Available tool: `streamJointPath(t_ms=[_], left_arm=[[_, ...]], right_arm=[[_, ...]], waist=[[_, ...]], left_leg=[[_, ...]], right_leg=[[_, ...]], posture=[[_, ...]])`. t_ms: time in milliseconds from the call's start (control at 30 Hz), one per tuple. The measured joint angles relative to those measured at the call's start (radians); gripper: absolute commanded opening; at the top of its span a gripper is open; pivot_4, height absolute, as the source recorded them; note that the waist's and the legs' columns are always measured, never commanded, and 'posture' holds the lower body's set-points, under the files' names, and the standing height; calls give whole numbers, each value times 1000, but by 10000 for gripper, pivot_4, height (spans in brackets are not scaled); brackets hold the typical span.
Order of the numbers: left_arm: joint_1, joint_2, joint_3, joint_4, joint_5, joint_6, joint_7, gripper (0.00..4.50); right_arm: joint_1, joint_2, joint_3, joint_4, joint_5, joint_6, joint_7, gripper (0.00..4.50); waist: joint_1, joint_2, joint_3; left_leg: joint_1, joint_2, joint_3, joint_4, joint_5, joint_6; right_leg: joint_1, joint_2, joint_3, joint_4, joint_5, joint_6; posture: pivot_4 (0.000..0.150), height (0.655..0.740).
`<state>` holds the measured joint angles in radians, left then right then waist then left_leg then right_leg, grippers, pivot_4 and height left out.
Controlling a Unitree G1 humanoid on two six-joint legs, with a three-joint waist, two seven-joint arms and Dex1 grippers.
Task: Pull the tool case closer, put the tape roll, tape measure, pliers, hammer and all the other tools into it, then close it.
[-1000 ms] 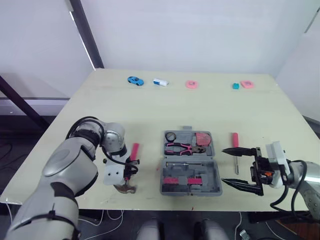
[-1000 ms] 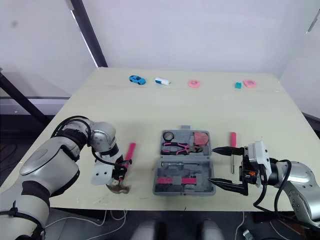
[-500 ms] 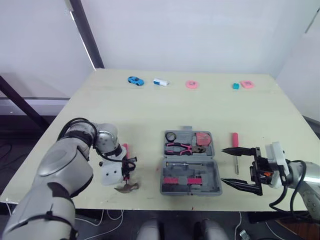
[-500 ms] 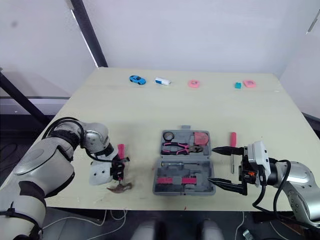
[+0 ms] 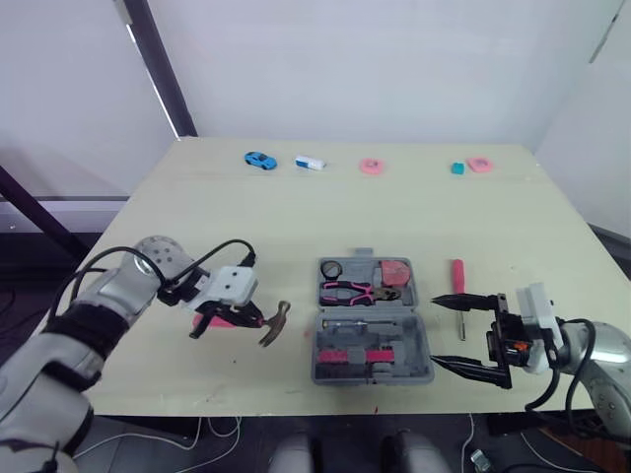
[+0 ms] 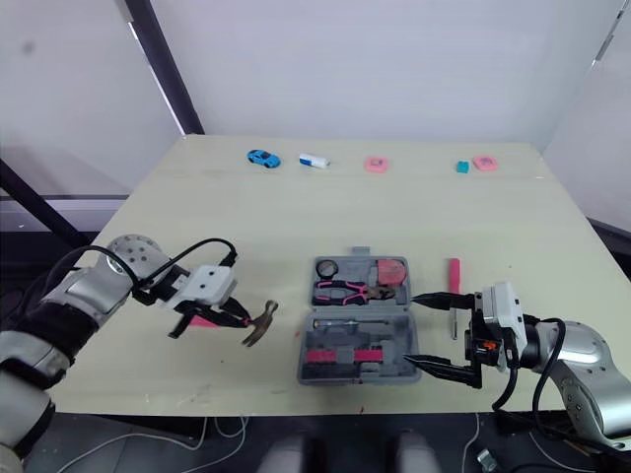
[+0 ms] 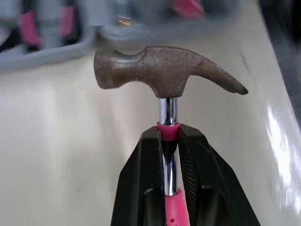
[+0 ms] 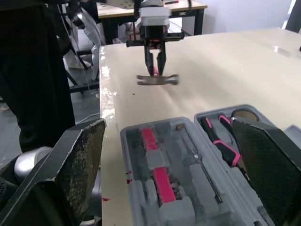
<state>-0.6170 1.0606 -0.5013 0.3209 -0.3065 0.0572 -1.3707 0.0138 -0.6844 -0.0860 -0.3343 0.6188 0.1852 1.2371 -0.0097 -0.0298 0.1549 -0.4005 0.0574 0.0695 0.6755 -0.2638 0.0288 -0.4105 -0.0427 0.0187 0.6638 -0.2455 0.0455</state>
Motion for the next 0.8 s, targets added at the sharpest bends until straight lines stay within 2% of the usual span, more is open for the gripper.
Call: streamJointPath(t_ms=[33, 100, 200, 233, 300, 333, 400, 467, 500, 600, 700, 800], left_arm=[[47, 0, 63, -79, -22, 151, 75, 266], [86, -3, 122, -147, -53, 291, 150, 266], [164, -14, 238, -304, -134, 659, 320, 266], [174, -22, 255, -327, -141, 720, 352, 266], [195, -89, 334, -379, -170, 888, 471, 266], [195, -104, 348, -384, -176, 910, 488, 266], [194, -245, 487, -410, -207, 1083, 648, 266], [194, -294, 534, -418, -208, 1145, 713, 266], [194, -390, 617, -433, -197, 1242, 825, 266], [193, -551, 715, -474, -171, 1391, 975, 266], [177, -644, 720, -497, -116, 1490, 1088, 266], [163, -669, 714, -507, -86, 1507, 1136, 266]], right_arm=[[-1, 0, 1, 1, 0, -1, 1, 45000], [-2, 0, 1, 3, -1, -1, 2, 45000], [-6, 2, 3, 10, -4, -4, 6, 45000], [-8, 2, 4, 12, -4, -4, 8, 45000], [-11, 3, 5, 19, -5, -7, 10, 45000], [-11, 3, 6, 20, -5, -7, 10, 45000], [-12, 6, 11, 20, -6, -9, 10, 45000], [-12, 6, 11, 20, -6, -9, 10, 45000], [-12, 6, 11, 24, -6, -9, 12, 45000], [-22, 5, 10, 45, -8, -14, 13, 45000], [-26, 5, 7, 52, -14, -18, 11, 45000], [-28, 5, 4, 56, -14, -18, 6, 45000]], waist=[[1, 0, 0], [1, 0, 0], [0, 0, 0], [0, 0, 0], [3, 0, 0], [6, 0, 0], [12, 0, 0], [12, 0, 0], [13, 0, 0], [15, 0, 0], [17, 0, 0], [16, 0, 0]], left_leg=[[0, 0, 0, 0, 0, 0], [0, 0, 0, 0, 0, 0], [0, 0, 0, 0, 0, 0], [1, 0, 0, 0, 0, 0], [1, 0, 0, 0, 0, 0], [1, -1, 0, 0, 0, 0], [0, -1, 0, 1, 0, 0], [0, -1, -1, 1, 0, 0], [1, -1, -1, 1, 0, 0], [1, -2, -1, 1, 0, 0], [1, -2, -1, 1, 0, 0], [1, -2, -2, 1, 0, 0]], right_leg=[[0, 0, 0, 0, 0, 0], [0, 0, 0, 0, 0, 0], [0, 0, 0, 0, 0, 0], [0, 0, 0, 0, 0, 0], [0, 0, 0, 0, 0, 0], [0, 0, 0, 0, 0, 0], [0, 0, 0, 0, 0, 0], [1, 0, 0, 0, 0, 0], [1, 0, 1, 0, 0, 0], [1, 0, 1, 0, 0, 0], [1, 0, 1, 1, 0, 0], [1, 0, 1, 1, 0, 0]], posture=[[1500, 7400], [1500, 7400], [1500, 7400], [1500, 7400], [1500, 7400], [1500, 7400], [1500, 7400], [1500, 7400], [1500, 7400], [1500, 7400], [1500, 7400], [1500, 7400]])
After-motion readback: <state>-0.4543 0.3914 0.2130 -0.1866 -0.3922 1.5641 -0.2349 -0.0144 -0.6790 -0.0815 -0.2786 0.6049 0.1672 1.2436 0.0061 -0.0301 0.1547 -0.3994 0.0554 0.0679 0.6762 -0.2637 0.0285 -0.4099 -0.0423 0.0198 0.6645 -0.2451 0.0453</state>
